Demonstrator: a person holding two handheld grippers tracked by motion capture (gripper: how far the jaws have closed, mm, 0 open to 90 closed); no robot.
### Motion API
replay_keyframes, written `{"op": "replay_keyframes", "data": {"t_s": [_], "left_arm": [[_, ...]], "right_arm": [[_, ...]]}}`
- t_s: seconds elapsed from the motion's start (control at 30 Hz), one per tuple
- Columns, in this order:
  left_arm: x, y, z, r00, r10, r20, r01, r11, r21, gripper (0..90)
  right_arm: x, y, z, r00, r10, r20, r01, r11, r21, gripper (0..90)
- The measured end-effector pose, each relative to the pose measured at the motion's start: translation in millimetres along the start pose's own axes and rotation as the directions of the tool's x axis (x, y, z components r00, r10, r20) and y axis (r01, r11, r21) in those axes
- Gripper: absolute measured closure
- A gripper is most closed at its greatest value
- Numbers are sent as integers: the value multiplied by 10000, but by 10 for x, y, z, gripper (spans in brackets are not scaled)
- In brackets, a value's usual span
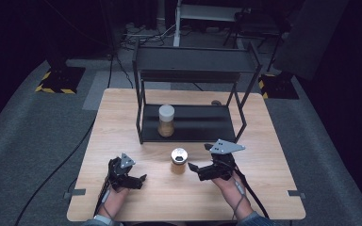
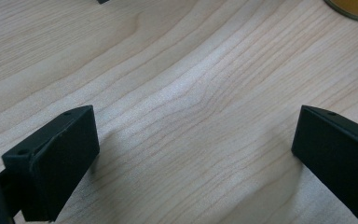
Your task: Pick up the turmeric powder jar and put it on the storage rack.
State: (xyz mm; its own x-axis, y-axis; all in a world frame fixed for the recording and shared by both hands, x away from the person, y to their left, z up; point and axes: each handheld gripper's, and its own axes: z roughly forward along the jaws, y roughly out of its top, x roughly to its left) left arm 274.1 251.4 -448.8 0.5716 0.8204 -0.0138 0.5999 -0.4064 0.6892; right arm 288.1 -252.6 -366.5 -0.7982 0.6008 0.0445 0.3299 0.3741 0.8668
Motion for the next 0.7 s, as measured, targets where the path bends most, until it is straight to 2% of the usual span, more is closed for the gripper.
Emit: {"op": "replay_keyframes", "data": {"t_s": [0.17,0.43,0.7], "left_arm": [[0,0,0,10000,-3,5,3,10000,5,2],[9,-3,-3,10000,53,55,-53,10000,1,1],[16,-4,-4,9999,66,98,-67,10000,11,1]], "right_arm": [[25,2,114,9998,50,-183,-51,10000,-38,35],[40,24,310,9995,24,-324,-16,9996,272,38],[24,32,487,9996,44,-270,-29,9983,584,54]]}}
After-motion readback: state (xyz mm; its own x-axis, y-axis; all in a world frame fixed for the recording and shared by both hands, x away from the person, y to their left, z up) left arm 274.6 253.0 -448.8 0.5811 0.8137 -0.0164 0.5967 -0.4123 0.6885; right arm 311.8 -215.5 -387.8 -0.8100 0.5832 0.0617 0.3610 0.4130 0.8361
